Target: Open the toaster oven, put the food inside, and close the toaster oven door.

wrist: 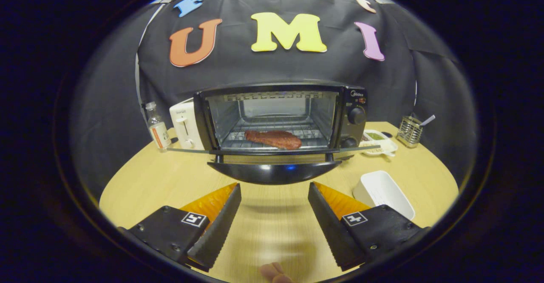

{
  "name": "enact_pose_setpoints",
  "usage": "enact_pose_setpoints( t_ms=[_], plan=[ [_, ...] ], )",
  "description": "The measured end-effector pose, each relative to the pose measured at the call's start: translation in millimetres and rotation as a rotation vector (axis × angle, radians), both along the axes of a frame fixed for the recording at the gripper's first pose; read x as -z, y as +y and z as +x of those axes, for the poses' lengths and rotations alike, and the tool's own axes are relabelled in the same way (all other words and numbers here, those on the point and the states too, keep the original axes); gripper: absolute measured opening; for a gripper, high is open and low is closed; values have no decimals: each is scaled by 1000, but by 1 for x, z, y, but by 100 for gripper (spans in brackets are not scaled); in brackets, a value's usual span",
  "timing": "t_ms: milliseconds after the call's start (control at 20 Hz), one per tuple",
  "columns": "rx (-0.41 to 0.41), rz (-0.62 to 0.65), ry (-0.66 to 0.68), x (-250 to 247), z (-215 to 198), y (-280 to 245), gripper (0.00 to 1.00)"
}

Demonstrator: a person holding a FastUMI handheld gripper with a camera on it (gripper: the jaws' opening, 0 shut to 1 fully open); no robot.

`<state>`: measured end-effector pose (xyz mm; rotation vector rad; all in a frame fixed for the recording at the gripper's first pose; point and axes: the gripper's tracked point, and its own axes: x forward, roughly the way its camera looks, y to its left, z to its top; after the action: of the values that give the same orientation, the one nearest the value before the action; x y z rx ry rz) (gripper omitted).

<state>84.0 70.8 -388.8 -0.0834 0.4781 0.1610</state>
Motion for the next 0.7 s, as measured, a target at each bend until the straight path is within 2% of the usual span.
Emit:
enact_pose_setpoints(
  t_ms=[350, 550, 700],
  plan=[
    [-8, 22, -40, -41, 29, 8, 100],
    [-1, 15, -163, -96, 50, 8, 100],
    [-4, 19, -222, -130, 50, 9, 100]
  ],
)
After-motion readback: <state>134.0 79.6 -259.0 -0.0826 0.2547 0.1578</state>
